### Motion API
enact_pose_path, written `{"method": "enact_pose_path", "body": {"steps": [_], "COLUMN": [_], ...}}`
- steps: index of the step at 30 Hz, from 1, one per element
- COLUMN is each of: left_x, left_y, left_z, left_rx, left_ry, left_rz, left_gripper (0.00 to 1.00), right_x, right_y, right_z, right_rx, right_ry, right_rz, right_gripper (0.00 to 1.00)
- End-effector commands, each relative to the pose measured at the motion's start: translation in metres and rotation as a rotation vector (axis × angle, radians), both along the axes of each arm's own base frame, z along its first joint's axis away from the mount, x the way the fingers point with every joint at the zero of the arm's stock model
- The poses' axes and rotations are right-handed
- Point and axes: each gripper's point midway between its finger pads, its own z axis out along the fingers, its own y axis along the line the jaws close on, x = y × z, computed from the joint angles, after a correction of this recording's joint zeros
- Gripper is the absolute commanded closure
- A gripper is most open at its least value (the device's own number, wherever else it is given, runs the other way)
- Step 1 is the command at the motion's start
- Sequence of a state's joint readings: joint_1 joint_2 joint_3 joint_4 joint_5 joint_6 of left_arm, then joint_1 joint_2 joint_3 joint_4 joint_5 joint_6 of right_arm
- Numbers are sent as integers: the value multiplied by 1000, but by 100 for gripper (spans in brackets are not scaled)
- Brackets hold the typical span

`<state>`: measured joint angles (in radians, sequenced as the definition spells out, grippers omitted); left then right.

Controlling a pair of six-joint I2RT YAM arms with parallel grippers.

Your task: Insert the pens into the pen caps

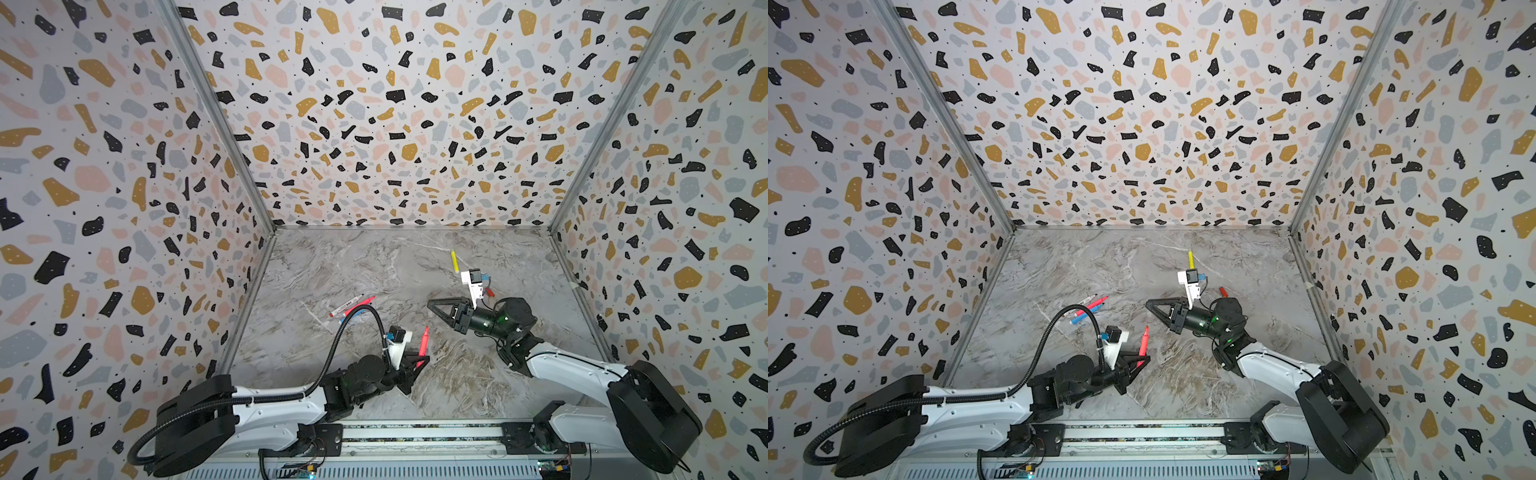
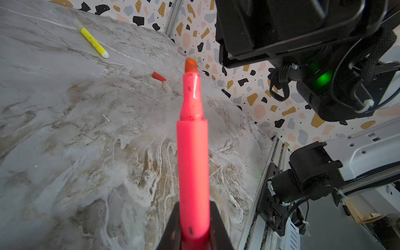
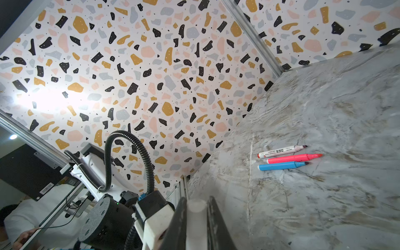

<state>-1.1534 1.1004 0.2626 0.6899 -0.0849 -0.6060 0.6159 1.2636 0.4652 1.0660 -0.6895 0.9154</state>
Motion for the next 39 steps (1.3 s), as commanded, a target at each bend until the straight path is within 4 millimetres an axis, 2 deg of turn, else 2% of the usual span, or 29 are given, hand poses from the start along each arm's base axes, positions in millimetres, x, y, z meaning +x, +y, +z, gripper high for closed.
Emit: {"method": "enact_pose_path", "body": {"steps": [1, 25, 39], "left_x": [2, 2, 2], "left_y": [-10, -7, -6], "left_z": [39, 48, 49], "left_rx": [-103, -118, -123], "left_ry": [-58, -72, -73], "left_rz": [-6, 1, 2], "left_gripper": [100, 100, 100], "right_x": [-12, -18, -11], "right_y": [3, 9, 12], "right_z": [11, -1, 8], "right_rx": [36, 32, 33], "right_ry": [-46, -35, -49], "right_rz": [50, 67, 58], "right_gripper": [90, 89, 88]}}
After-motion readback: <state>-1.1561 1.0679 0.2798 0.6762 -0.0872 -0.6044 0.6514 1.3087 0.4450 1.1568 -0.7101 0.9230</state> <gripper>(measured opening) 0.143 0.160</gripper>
